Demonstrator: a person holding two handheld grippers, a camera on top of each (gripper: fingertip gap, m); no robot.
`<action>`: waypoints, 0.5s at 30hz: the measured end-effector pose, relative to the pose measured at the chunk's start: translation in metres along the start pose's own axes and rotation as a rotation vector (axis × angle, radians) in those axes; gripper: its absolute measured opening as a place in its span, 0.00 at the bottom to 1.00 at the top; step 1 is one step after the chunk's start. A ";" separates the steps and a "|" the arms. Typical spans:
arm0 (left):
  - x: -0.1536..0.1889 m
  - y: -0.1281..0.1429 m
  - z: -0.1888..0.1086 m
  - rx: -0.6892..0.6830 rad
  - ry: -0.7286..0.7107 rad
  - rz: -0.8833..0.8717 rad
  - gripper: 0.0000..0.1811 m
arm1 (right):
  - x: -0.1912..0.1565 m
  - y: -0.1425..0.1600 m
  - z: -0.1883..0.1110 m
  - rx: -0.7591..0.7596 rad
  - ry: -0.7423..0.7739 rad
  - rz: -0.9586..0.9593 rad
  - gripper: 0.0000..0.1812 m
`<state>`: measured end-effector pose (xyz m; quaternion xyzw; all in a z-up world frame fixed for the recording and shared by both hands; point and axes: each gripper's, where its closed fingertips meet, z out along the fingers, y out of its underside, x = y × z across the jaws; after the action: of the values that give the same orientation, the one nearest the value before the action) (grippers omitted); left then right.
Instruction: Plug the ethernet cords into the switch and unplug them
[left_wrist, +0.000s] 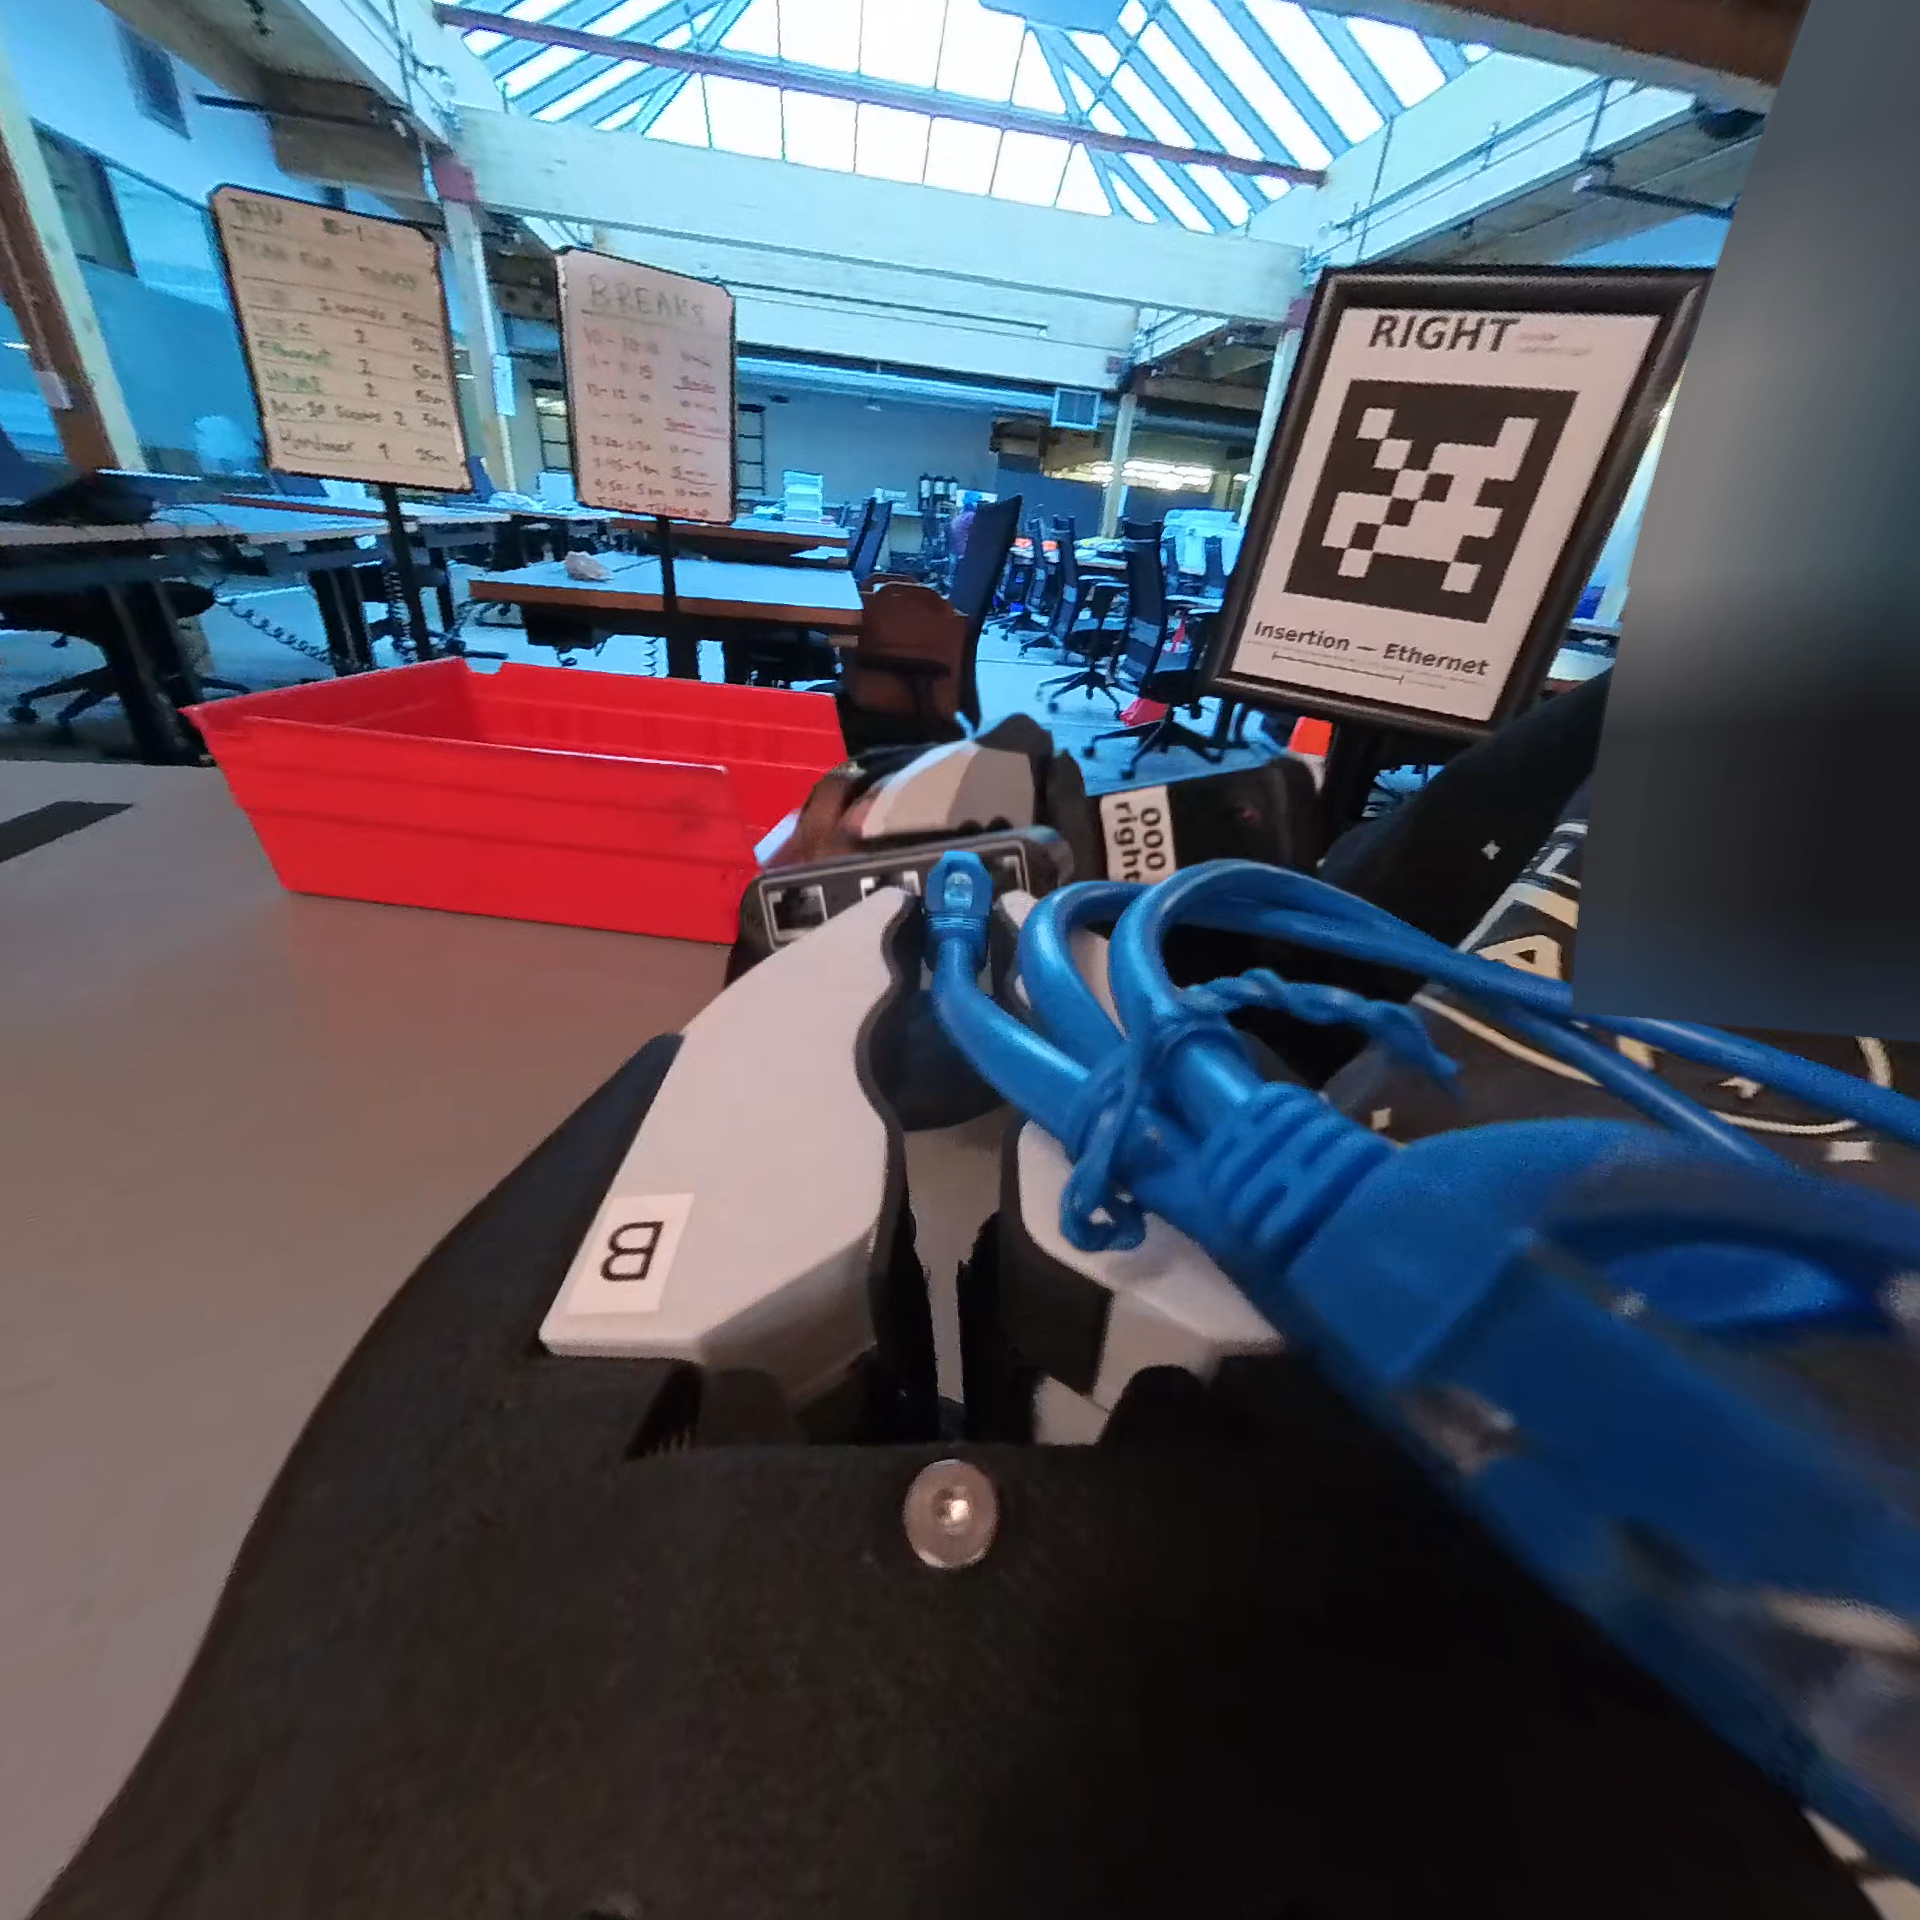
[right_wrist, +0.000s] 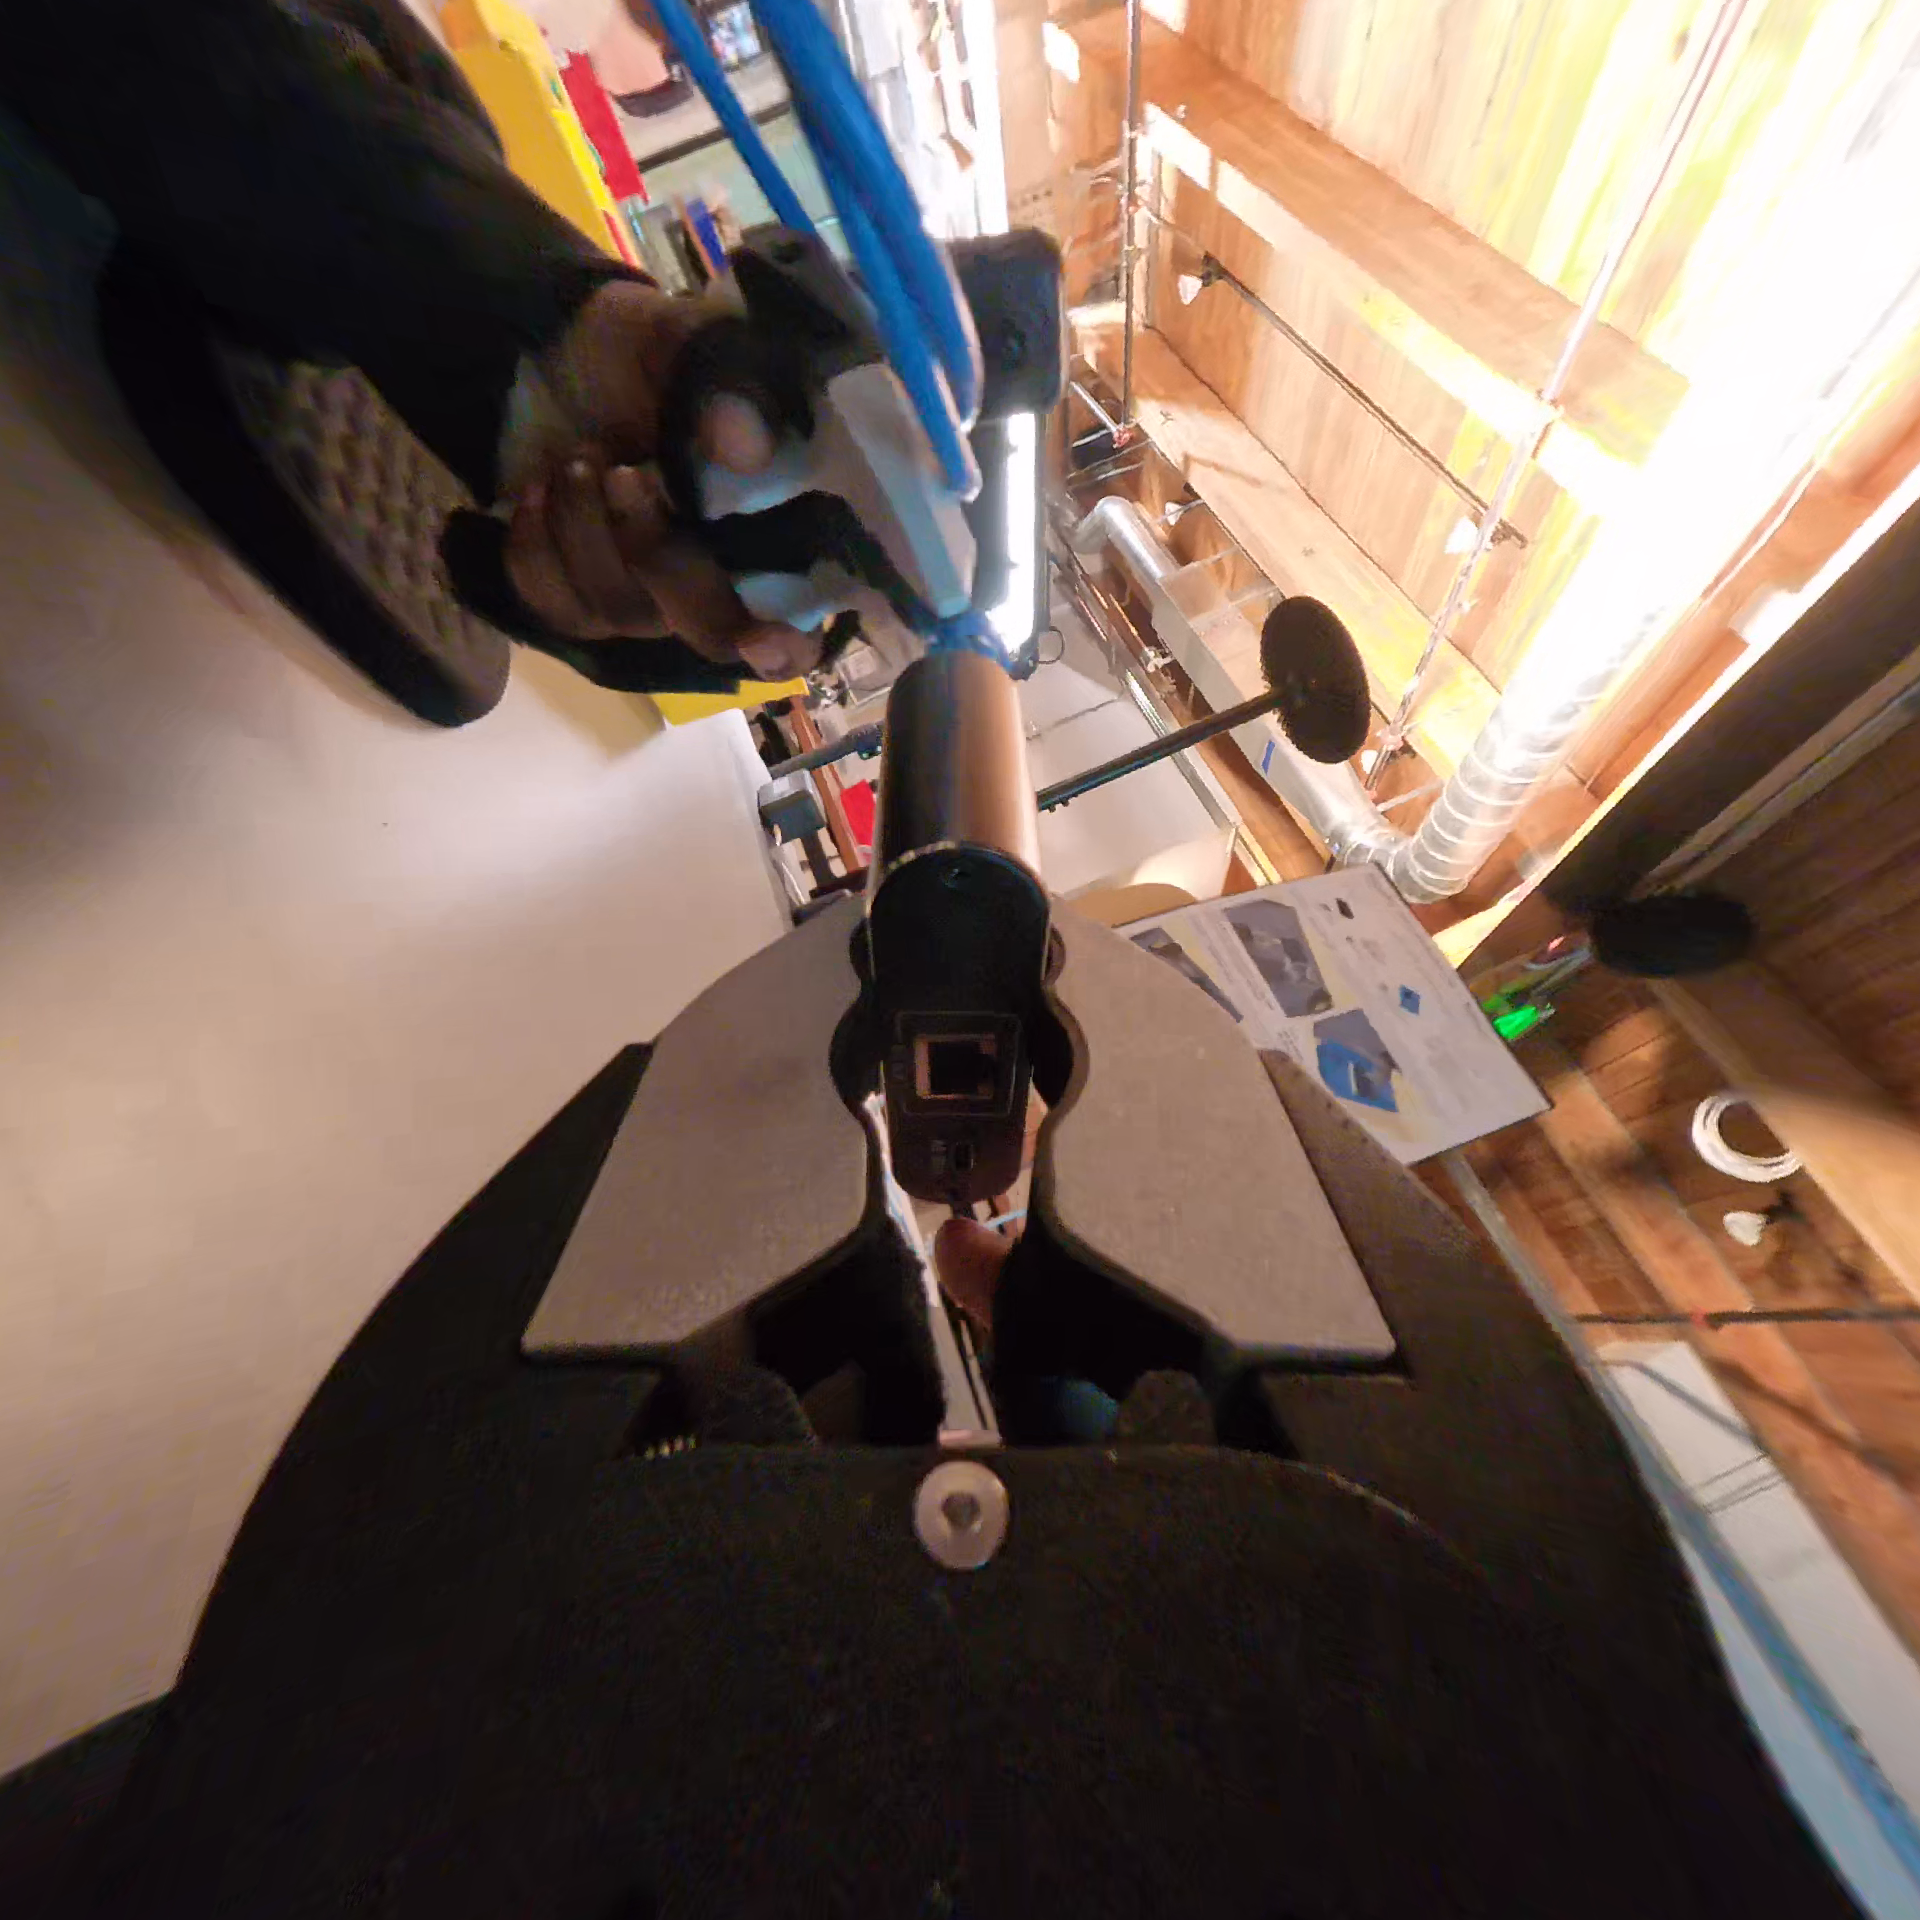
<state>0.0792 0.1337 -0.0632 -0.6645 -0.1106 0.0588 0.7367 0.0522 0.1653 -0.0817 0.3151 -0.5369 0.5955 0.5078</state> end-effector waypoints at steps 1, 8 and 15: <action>0.002 -0.001 0.000 0.010 0.016 -0.012 0.05 | -0.001 -0.003 0.000 0.006 -0.002 -0.015 0.14; 0.008 0.006 0.002 -0.030 0.062 -0.042 0.06 | 0.001 -0.027 -0.003 0.082 0.032 -0.052 0.14; 0.014 0.009 0.006 -0.048 0.078 -0.028 0.06 | -0.005 -0.030 -0.001 0.082 0.010 -0.103 0.13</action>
<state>0.0920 0.1433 -0.0709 -0.6823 -0.0927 0.0197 0.7249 0.0825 0.1620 -0.0773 0.3600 -0.4924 0.5917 0.5270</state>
